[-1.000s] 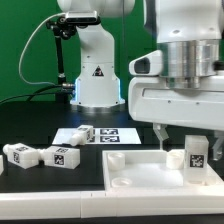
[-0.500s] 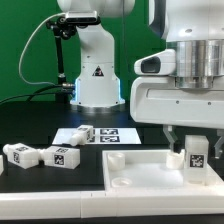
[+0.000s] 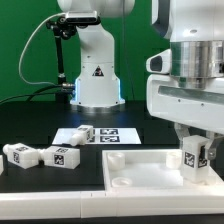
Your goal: Assemble one leg
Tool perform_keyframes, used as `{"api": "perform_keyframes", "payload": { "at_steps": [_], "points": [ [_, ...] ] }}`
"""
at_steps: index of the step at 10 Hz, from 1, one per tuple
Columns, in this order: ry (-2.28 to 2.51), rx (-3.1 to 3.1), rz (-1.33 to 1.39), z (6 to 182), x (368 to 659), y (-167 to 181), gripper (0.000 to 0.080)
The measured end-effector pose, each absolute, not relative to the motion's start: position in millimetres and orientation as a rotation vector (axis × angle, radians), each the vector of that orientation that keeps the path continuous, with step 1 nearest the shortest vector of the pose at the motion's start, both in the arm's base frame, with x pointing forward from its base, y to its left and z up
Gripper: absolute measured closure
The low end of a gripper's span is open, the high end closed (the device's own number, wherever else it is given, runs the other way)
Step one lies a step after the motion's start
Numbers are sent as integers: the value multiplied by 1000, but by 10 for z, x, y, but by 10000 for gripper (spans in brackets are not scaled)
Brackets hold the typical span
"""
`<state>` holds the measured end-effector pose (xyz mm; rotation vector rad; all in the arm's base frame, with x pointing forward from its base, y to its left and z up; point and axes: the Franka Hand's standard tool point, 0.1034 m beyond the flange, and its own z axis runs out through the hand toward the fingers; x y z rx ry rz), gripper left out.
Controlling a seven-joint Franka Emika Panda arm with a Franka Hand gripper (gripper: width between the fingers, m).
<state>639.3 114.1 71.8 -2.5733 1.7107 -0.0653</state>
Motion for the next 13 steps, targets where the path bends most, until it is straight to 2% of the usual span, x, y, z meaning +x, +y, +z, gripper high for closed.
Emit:
{"api": "perform_keyframes", "payload": {
  "at_steps": [3,6,7,8,9,10,13],
  "points": [
    [2329,-1968,1,713,6423,1143,515],
    [2353,-1932,4,709,6420,1145,515],
    [2290,-2010,-4,705,6419,1141,442],
    [2047,-2254,-25,712,6430,1131,259],
    [1839,-2422,-45,720,6443,1122,259],
    [1687,-2529,-55,714,6437,1148,173],
    [1375,-2723,-65,686,6406,1198,151]
  ]
}}
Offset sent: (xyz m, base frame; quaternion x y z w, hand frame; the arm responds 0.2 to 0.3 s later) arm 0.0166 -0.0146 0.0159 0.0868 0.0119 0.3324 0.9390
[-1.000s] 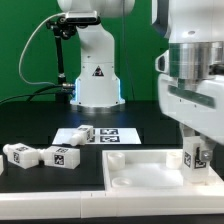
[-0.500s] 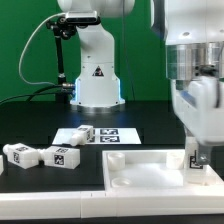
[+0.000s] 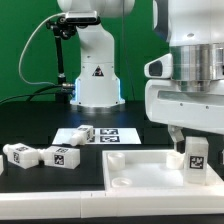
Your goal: Assemble one leg
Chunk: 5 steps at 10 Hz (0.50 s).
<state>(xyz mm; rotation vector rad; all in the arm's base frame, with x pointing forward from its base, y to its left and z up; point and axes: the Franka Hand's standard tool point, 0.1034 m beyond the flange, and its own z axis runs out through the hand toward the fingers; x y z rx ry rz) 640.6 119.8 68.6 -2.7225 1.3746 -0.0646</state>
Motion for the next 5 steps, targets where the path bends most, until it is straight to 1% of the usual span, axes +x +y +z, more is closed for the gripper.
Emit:
{"api": "perform_keyframes", "payload": {
  "at_steps": [1,3,4,5],
  "points": [
    [1179,-2829,-80,682,6404,1183,151],
    [594,-3064,-124,652,6411,1126,150],
    [462,-3087,-148,642,6438,1056,168],
    [561,-3067,-147,642,6436,1063,296]
  ]
}}
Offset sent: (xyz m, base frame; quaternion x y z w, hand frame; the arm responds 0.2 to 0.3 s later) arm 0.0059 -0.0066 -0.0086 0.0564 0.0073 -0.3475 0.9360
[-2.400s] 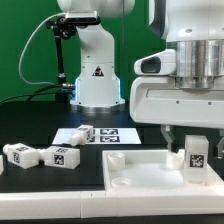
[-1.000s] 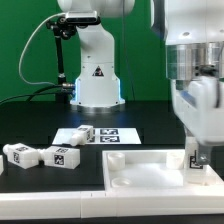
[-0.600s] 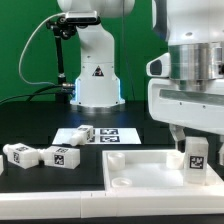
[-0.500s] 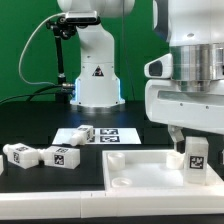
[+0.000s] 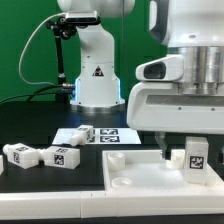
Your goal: Assemble one leg
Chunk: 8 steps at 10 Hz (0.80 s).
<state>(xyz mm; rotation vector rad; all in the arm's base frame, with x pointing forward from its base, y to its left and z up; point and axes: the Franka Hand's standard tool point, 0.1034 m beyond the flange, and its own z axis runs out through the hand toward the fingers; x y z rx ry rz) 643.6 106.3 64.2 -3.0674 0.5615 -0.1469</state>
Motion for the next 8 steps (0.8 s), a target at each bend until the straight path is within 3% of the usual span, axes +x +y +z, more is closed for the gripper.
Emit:
{"api": "perform_keyframes", "payload": {
  "at_steps": [1,2,8],
  "points": [
    [571,-3065,-147,642,6437,1061,296],
    [613,-3056,-146,642,6437,1059,489],
    [1433,-2751,-100,622,6413,1039,515]
  ]
}}
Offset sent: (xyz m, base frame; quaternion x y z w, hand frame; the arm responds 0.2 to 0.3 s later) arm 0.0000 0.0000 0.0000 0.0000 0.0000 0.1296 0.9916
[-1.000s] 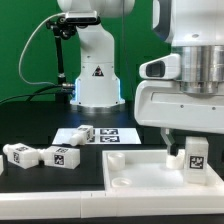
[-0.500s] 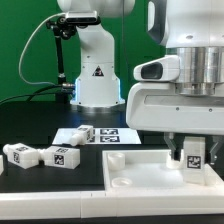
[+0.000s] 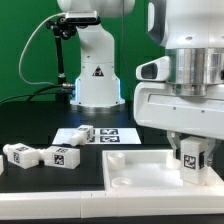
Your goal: Assemble one leg
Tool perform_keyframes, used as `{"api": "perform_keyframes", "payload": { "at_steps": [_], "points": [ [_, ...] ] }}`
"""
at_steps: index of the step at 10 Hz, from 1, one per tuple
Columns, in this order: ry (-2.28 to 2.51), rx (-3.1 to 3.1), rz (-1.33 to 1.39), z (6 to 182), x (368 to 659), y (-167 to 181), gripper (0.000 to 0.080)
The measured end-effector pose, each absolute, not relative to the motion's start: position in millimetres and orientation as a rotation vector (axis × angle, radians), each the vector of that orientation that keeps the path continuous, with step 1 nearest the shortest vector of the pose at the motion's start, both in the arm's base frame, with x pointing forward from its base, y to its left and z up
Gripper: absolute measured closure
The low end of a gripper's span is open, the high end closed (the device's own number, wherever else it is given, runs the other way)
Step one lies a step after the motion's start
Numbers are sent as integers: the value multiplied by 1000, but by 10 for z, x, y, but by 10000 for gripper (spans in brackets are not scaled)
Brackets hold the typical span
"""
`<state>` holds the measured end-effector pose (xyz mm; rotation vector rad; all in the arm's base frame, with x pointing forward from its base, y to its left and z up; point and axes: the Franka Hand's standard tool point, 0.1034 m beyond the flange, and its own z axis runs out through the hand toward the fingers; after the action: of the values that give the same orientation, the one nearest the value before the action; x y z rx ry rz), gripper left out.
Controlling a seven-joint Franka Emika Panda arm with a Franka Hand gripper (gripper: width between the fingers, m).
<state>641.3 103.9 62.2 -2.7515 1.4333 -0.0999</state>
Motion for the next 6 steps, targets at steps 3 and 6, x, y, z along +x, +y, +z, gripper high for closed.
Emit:
{"api": "perform_keyframes", "payload": {
  "at_steps": [3,6],
  "points": [
    [2084,-2263,-70,603,6431,1108,515],
    [2449,-1843,-118,606,6418,1153,515]
  ]
}}
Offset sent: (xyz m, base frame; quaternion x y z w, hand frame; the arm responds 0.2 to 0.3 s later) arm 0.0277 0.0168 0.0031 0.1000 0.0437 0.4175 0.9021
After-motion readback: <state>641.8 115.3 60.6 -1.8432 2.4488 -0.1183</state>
